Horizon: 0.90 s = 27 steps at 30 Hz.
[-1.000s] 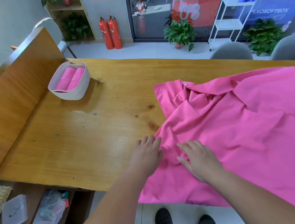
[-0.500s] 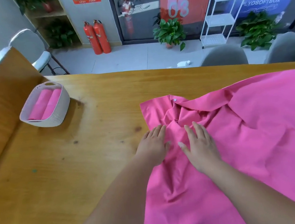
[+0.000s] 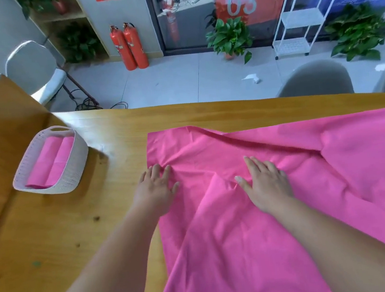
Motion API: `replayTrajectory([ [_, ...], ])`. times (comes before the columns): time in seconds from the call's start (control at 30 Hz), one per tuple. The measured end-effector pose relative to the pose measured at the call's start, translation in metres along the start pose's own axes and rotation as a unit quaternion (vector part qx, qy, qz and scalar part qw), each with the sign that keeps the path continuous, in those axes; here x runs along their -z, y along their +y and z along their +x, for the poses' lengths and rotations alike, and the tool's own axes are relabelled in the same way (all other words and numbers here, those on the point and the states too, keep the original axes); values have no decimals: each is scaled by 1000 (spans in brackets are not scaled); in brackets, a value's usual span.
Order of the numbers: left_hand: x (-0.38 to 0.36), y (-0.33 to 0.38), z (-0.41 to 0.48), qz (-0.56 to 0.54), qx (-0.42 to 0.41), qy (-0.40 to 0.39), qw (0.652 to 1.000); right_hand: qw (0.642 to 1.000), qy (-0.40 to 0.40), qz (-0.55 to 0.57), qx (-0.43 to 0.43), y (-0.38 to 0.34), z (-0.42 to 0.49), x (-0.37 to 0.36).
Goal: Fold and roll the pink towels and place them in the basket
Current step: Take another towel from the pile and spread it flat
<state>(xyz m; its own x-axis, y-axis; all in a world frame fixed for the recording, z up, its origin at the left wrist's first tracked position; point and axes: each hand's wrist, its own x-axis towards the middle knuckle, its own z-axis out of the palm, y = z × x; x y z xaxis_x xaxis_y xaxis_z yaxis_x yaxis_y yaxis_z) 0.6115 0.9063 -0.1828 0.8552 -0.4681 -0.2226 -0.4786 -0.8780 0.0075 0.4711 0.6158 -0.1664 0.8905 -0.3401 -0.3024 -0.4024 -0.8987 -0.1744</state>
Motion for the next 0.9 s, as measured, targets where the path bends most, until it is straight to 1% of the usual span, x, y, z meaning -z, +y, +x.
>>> replayTrajectory([
  [0.07, -4, -19, 5, -4, -5, 5, 1000, 1000, 5, -22, 12, -14, 12, 2],
  [0.2, -1, -66, 29, -15, -15, -36, 999, 998, 2, -45, 37, -40, 32, 2],
  [0.27, 8, -90, 43, -3, -23, -40, 999, 998, 2, -51, 48, -50, 39, 1],
  [0.33, 14, -101, 54, -3, -5, -13, 1000, 999, 14, -40, 28, -60, 48, -2],
  [0.4, 12, -98, 56, -52, 28, 38, 998, 999, 23, -17, -19, -72, 56, -9],
  [0.43, 5, -94, 54, -81, 29, 55, 995, 999, 25, -12, -39, -79, 60, -15],
  [0.47, -3, -91, 49, -95, 16, 65, 993, 998, 28, -14, -54, -84, 64, -21],
  [0.53, -21, -95, 43, -88, -16, 74, 993, 996, 48, -25, -70, -94, 74, -35],
  [0.67, -30, -119, 65, -69, -34, 89, 993, 991, 95, -45, -83, -103, 97, -45],
  [0.77, -23, -139, 98, -78, -44, 80, 993, 991, 102, -46, -78, -116, 122, -41],
  [0.9, -16, -162, 134, -105, -46, 95, 989, 989, 120, -49, -68, -129, 157, -34],
])
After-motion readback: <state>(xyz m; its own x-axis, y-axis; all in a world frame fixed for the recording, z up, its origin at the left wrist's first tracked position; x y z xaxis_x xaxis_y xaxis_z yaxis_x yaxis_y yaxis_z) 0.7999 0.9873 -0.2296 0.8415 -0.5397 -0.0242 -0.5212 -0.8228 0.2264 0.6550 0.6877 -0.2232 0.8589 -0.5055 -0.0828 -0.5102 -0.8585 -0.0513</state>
